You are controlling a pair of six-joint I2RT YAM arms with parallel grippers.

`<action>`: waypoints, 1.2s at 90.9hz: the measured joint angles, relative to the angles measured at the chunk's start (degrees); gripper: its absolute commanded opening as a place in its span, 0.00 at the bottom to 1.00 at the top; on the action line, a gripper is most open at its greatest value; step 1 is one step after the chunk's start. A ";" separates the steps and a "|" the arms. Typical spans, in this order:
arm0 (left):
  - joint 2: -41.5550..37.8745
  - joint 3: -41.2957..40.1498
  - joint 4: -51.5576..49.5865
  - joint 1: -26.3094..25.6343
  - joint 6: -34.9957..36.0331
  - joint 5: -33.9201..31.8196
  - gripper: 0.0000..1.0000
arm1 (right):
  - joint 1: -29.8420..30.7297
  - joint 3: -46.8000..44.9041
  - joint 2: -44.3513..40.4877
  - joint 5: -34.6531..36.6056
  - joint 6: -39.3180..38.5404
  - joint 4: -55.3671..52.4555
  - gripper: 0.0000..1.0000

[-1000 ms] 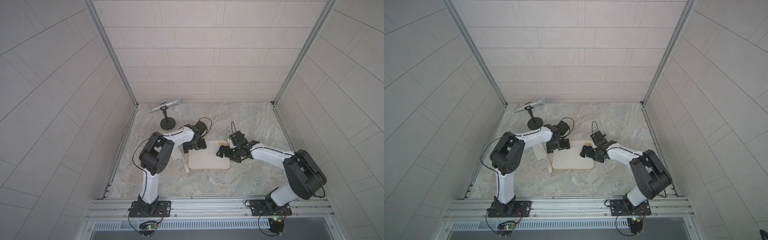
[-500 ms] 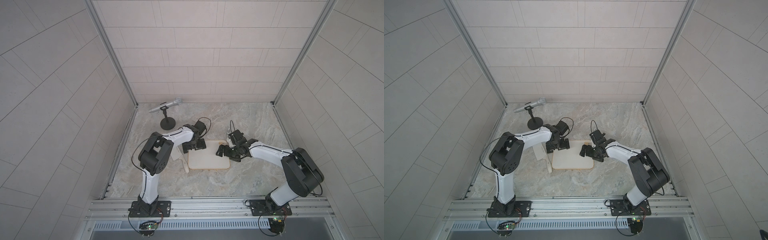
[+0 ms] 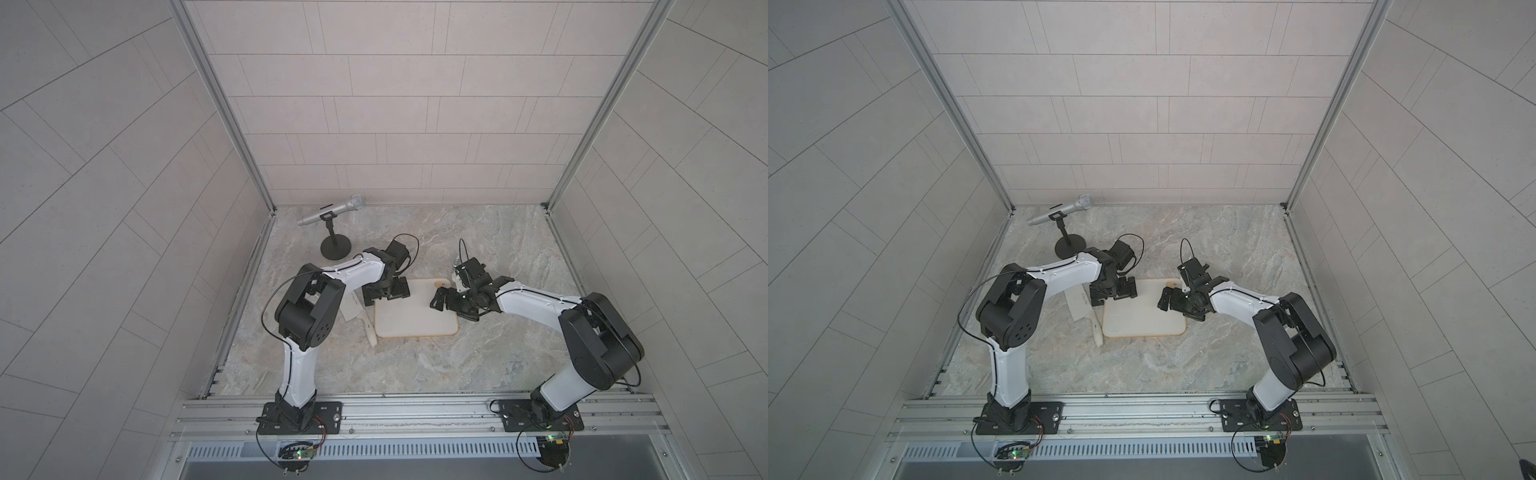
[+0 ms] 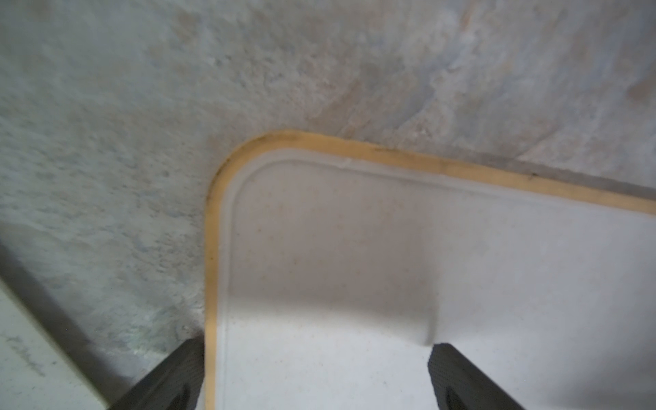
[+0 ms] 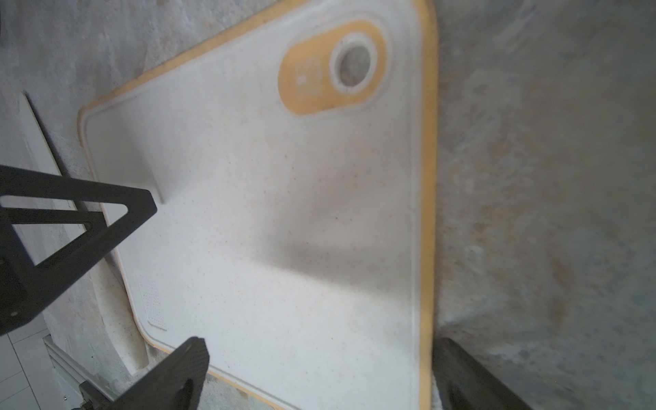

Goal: Align the knife with the edge of the cutting board
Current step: Adjust the work surface at the center of the board.

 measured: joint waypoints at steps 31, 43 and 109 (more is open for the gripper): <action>0.04 0.02 -0.02 0.02 0.20 0.09 1.00 | 0.15 -1.55 -1.05 0.22 0.00 1.86 1.00; 0.04 0.02 -0.02 0.02 0.20 0.11 1.00 | 0.20 -1.75 -1.27 0.24 0.00 2.10 1.00; 0.59 0.85 -0.63 0.15 0.17 0.42 1.00 | 0.26 -4.31 -2.97 0.39 0.26 5.20 1.00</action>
